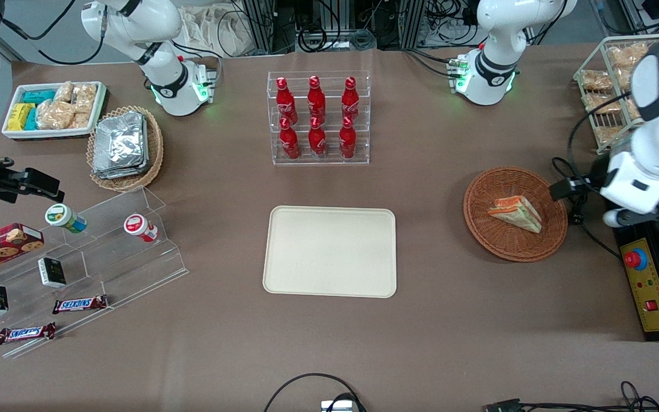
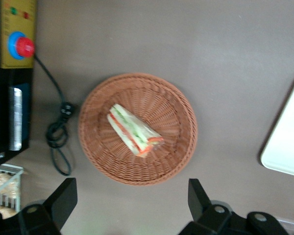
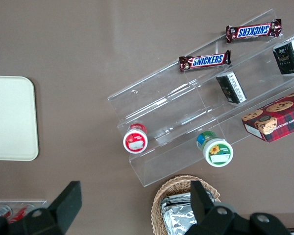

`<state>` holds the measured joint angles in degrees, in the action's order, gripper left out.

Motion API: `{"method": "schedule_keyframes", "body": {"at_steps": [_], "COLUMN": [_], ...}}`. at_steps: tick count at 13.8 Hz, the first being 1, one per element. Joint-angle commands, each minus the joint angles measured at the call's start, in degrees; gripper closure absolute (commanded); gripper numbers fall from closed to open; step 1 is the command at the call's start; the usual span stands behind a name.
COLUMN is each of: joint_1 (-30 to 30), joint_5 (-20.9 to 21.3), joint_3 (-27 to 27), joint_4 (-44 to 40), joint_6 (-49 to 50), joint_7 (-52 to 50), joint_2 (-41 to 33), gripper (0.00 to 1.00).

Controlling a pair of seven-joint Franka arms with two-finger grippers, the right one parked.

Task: Place sandwich from basket to tray
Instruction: 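Lower the open left gripper over the wrapped sandwich in the wicker basket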

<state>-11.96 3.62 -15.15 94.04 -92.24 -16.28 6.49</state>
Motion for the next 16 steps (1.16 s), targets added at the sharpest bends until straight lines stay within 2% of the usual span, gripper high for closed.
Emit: {"method": "schedule_keyframes", "body": {"at_steps": [1, 3, 5, 7, 9, 10, 12, 14, 16], "joint_1": [0.26, 0.18, 0.09, 0.0, -0.35, -0.52, -1.31, -2.45, -6.66], "joint_5": [1.92, 3.23, 6.48, 6.05, 4.83, 2.64, 1.57, 0.52, -3.16], "joint_3": [-0.23, -0.06, 0.03, 0.12, -0.05, 0.03, 0.03, 0.03, -0.05], "joint_4": [-5.54, -5.54, -4.66, -1.94, 2.35, 6.38, 15.43, 20.29, 21.53], "joint_6": [3.56, 3.48, 4.61, 3.92, -0.01, -4.04, -14.23, -19.01, -20.25], "joint_7": [-0.77, -1.12, -3.57, -13.9, -25.16, -30.08, -39.85, -43.13, -43.93], "joint_2": [4.49, 5.45, 7.83, 7.31, 6.35, 5.04, 2.05, 1.07, 1.77], "gripper": [0.0, 0.0, 0.0, 0.0, 0.0, 0.0, 0.0, 0.0, 0.0]}}
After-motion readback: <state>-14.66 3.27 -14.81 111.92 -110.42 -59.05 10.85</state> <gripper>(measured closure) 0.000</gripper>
